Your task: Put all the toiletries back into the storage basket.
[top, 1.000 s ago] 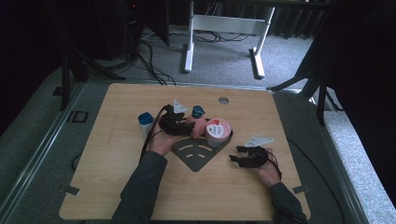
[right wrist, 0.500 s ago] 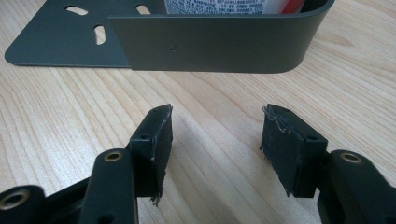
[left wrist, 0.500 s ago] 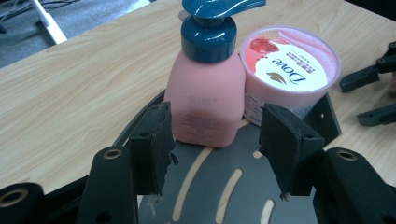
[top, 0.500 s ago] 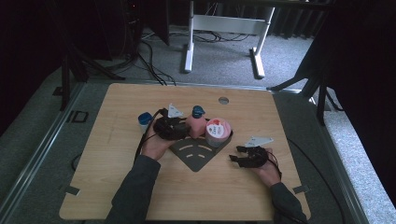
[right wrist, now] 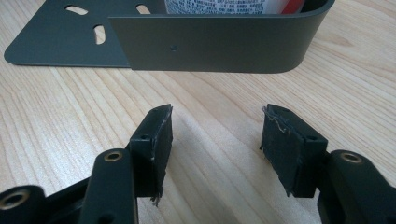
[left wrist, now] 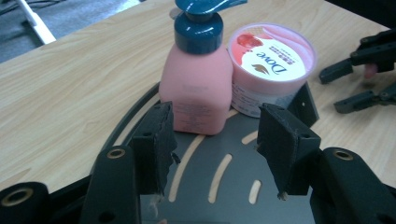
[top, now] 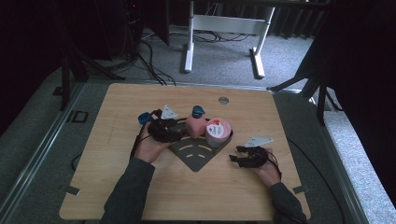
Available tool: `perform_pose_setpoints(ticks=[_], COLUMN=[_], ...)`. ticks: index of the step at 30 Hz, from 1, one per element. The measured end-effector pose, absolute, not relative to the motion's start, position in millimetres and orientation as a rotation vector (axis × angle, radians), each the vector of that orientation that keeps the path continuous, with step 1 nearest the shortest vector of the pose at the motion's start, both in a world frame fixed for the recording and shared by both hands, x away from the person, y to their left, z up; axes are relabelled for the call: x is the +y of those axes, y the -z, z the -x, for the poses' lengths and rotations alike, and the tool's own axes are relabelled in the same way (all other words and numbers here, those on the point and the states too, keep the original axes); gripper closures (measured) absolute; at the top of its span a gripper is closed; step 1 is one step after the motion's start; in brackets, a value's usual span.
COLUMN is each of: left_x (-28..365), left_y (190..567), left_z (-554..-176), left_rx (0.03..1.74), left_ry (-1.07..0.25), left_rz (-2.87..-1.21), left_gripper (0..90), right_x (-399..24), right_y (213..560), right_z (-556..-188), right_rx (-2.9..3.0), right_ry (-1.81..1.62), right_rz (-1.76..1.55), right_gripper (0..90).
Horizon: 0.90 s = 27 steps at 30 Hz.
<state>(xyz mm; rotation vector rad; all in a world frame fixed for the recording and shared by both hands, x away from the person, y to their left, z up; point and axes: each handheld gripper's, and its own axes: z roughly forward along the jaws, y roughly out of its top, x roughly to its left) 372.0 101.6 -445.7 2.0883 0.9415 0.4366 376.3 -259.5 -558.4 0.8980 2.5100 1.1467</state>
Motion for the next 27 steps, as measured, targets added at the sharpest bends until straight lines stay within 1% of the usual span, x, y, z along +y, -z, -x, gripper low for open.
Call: perform_pose_setpoints(ticks=[8,15,27], left_x=[109,114,122], left_y=[443,442,441], left_z=[-364,-360,-354], left_rx=[0.939,0.945,0.947], left_ry=[-0.446,-0.455,-0.444], left_rz=[-2.094,-2.096,-2.099], left_gripper=[46.0,44.0,44.1], right_x=[-259,-259,-259], right_y=[559,559,559], right_z=[-376,-376,-376], right_rx=[2.509,2.509,2.508], right_ry=[-1.148,-1.149,-1.149], right_rz=[-0.898,-0.899,-0.900], right_gripper=[43.0,43.0,43.0])
